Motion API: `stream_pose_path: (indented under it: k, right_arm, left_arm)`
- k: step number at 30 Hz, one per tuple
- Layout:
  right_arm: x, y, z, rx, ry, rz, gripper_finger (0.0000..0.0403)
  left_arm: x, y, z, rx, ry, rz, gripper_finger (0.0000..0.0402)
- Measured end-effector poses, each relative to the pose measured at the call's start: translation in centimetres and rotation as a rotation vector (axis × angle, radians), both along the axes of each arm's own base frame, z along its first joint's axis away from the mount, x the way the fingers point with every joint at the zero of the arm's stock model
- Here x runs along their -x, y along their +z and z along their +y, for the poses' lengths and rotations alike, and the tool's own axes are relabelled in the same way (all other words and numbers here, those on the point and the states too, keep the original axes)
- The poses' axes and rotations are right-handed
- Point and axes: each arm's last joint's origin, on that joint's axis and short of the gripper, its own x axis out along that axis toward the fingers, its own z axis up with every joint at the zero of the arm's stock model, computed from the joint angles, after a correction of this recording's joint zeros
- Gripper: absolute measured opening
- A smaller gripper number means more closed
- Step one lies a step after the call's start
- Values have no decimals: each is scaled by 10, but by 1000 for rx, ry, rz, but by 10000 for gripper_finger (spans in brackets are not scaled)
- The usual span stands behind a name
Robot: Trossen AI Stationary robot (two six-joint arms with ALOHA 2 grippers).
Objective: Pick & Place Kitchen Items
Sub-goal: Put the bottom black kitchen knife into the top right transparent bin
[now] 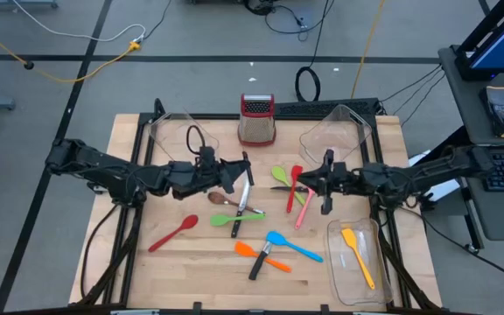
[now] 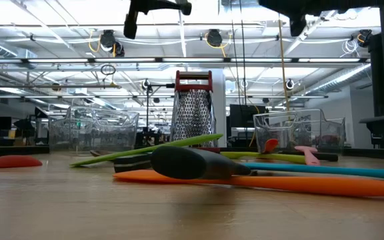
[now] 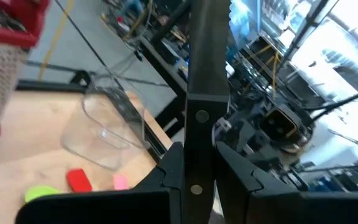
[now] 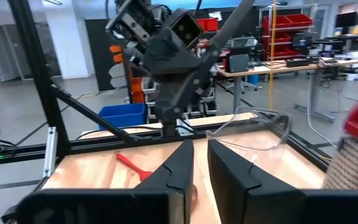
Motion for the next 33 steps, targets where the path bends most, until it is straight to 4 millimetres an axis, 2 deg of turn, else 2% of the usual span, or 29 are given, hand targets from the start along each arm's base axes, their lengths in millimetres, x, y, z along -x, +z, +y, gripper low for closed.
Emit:
stream_pose_path:
  k: [8,14,23,33]
  right_arm:
    - [-22,-7,-6,-32,28,-54,93]
    - [-35,-14,-10,-52,4,-54,148]
    - [-57,2,-15,36,-32,-62,228]
    - [-83,15,-23,60,-92,68,268]
  left_arm:
    - [1,6,2,-85,88,-13,47]
    - [-4,6,3,-166,128,-33,47]
    - [-20,-4,1,-222,174,-32,47]
    - [-49,18,-3,-353,192,55,47]
